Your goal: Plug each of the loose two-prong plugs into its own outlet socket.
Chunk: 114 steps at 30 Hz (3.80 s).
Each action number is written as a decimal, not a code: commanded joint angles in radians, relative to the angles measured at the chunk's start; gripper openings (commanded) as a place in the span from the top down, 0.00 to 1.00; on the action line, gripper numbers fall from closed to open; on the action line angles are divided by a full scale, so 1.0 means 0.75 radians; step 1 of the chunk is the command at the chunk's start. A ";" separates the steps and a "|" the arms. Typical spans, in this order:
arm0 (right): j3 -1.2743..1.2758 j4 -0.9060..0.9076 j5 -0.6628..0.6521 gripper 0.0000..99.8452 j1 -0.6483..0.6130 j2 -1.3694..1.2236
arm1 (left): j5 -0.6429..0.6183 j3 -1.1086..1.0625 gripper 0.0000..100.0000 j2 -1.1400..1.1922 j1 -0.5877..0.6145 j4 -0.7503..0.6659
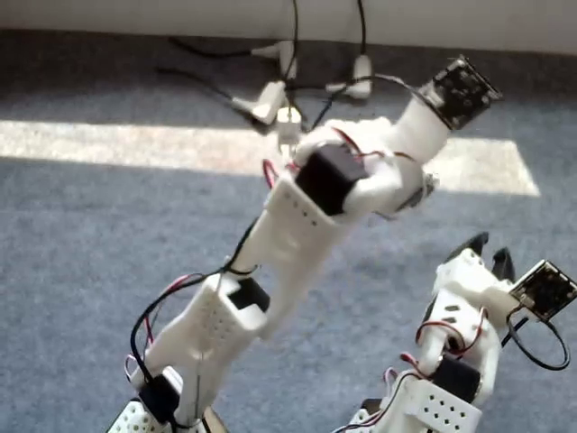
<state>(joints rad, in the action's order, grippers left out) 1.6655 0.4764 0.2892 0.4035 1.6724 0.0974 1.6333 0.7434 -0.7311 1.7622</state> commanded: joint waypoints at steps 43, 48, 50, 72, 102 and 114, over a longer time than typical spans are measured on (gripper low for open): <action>-2.920 0.811 0.606 0.69 -0.512 -3.060 | 0.012 -3.647 0.87 -1.760 0.729 -1.919; -3.031 0.815 0.616 0.69 -0.531 -3.209 | 0.012 -3.696 0.87 -1.781 0.760 -2.003; -3.033 0.809 0.616 0.69 -0.537 -3.237 | 0.012 -3.696 0.87 -1.781 0.758 -2.003; -3.246 1.321 0.616 0.94 -0.596 -3.180 | 0.014 -3.751 0.87 -1.771 0.758 -2.117; -2.865 1.065 0.616 0.94 -1.464 -3.164 | -0.301 -3.886 0.87 -1.783 1.061 -2.447; -2.933 0.901 0.616 0.83 -1.435 -3.231 | -0.303 -3.868 0.87 -1.783 1.163 -2.441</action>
<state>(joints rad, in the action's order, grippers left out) -0.5010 1.1792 0.7403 -0.6813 -0.7580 -0.1220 -1.3096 -0.5639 0.1281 -0.0545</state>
